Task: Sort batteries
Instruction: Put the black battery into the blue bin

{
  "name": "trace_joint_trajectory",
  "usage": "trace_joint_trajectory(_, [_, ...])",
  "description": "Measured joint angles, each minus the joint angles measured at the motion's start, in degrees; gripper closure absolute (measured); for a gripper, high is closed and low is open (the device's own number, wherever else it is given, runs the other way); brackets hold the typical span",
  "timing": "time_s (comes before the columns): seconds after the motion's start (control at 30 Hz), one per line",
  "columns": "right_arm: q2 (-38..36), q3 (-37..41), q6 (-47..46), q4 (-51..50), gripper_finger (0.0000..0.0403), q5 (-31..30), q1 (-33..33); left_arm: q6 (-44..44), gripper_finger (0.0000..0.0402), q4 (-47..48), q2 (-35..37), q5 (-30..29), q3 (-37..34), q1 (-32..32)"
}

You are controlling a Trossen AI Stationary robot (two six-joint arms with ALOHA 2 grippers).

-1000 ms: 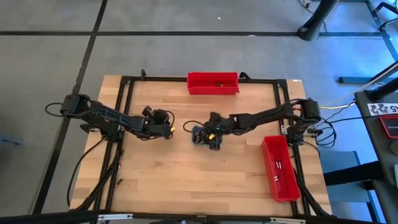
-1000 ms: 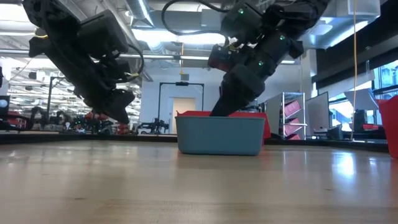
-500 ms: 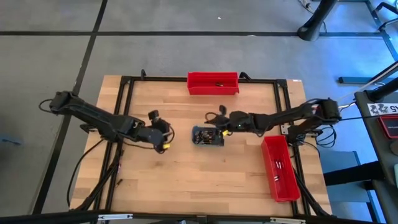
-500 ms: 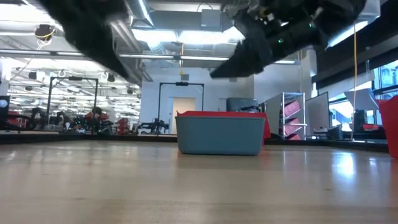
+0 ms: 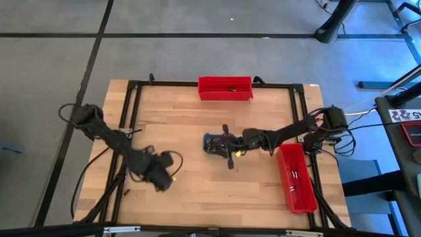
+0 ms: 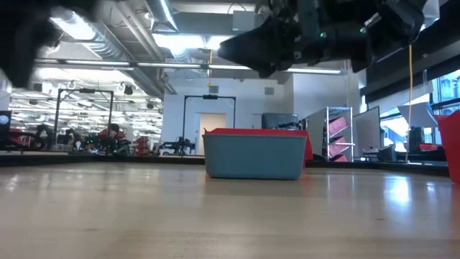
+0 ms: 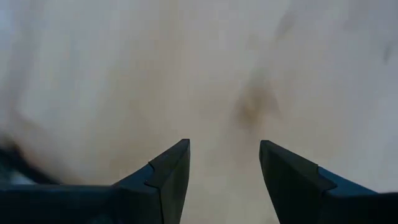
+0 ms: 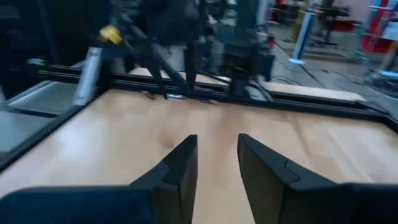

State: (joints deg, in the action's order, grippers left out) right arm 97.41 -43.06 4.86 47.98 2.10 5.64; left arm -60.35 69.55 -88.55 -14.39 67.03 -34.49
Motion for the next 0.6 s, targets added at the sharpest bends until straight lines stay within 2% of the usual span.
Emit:
trace_joint_trajectory(0.13, [0.00, -0.01, -1.55, 0.18, 0.0286, -1.70, 3.34, -13.72, 0.0218, -0.12, -4.28, 8.97, 0.19, -7.04])
trace_joint_trajectory(0.27, [0.00, -0.02, -5.82, 1.47, 0.0286, -3.21, 8.89, -27.52, 0.0218, -1.26, -8.00, 9.81, 0.17, -16.20])
trace_joint_trajectory(0.43, [0.00, -0.01, -6.09, 4.09, 0.0286, -13.42, 17.18, -42.58, 0.0218, -2.42, -11.48, 11.09, 0.17, -25.50])
trace_joint_trajectory(0.5, [0.00, -0.03, -5.95, 5.27, 0.0286, -18.06, 19.83, -46.82, 0.0218, -1.43, -12.26, 12.23, 0.15, -27.62])
trace_joint_trajectory(0.6, [0.00, -0.03, -5.90, 6.25, 0.0286, -22.89, 22.48, -52.91, 0.0218, 1.59, -12.39, 17.17, 0.12, -28.82])
